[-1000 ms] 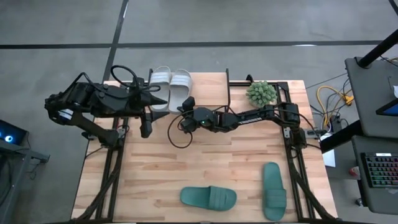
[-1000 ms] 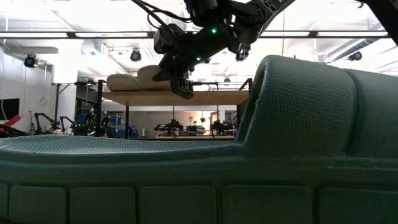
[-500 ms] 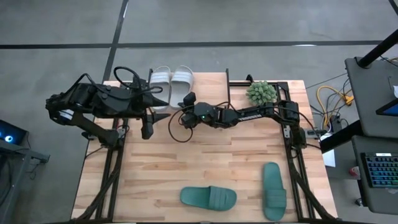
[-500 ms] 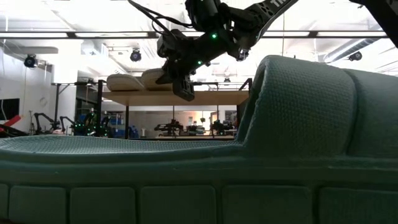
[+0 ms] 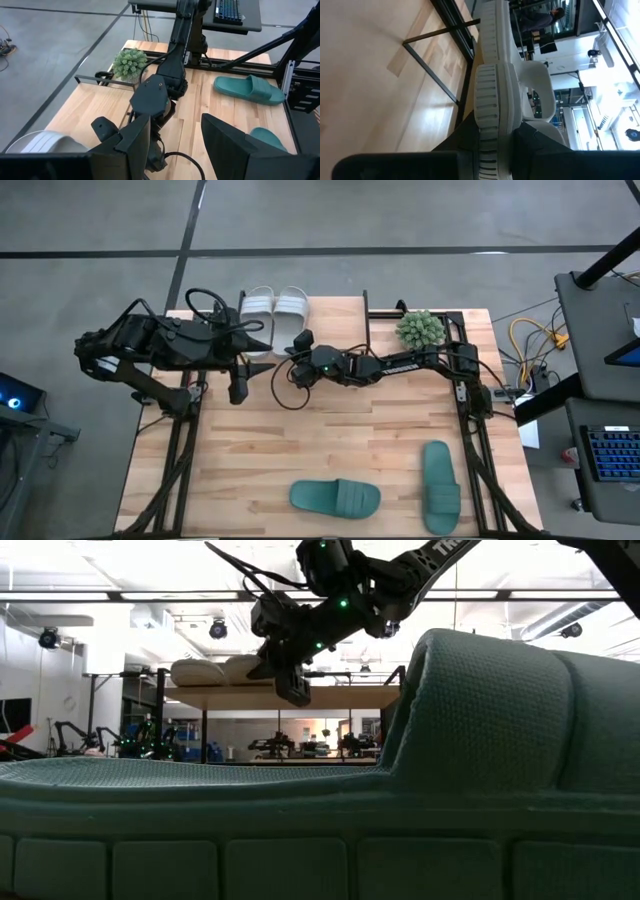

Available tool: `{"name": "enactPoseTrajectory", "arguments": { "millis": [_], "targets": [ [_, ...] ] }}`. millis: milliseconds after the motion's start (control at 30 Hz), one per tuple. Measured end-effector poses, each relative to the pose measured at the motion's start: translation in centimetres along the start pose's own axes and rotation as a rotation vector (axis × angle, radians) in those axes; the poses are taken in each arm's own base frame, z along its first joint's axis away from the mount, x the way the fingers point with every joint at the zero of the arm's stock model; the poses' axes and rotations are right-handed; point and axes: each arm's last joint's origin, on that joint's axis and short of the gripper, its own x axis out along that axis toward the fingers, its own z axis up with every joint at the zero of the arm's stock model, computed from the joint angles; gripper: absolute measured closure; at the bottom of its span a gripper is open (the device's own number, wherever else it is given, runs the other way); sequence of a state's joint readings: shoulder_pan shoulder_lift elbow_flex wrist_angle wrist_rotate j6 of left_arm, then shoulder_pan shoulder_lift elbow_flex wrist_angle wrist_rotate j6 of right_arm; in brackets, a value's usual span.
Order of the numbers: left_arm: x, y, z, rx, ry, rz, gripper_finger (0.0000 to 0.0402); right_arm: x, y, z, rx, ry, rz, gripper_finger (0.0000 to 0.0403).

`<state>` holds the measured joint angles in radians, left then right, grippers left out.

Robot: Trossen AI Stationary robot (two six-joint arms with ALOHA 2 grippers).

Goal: Pick and place slides into the shelf
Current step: Put the gray slipper on the shelf

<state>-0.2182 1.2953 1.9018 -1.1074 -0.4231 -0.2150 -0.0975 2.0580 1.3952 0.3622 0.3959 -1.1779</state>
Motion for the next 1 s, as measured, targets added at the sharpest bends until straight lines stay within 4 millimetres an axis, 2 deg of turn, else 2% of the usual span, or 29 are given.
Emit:
{"name": "enactPoseTrajectory", "arguments": {
  "millis": [633, 1000],
  "targets": [
    [0.03, -0.07, 0.24, 0.011, -0.023, -0.005, 0.0239, 0.17, 0.15, -0.02, 0.112, -0.038, 0.016, 0.0333],
    [0.01, -0.08, 0.24, 0.007, -0.023, -0.006, 0.0239, 0.31, 0.19, -0.16, 0.155, -0.077, 0.041, 0.0269]
  ]
}}
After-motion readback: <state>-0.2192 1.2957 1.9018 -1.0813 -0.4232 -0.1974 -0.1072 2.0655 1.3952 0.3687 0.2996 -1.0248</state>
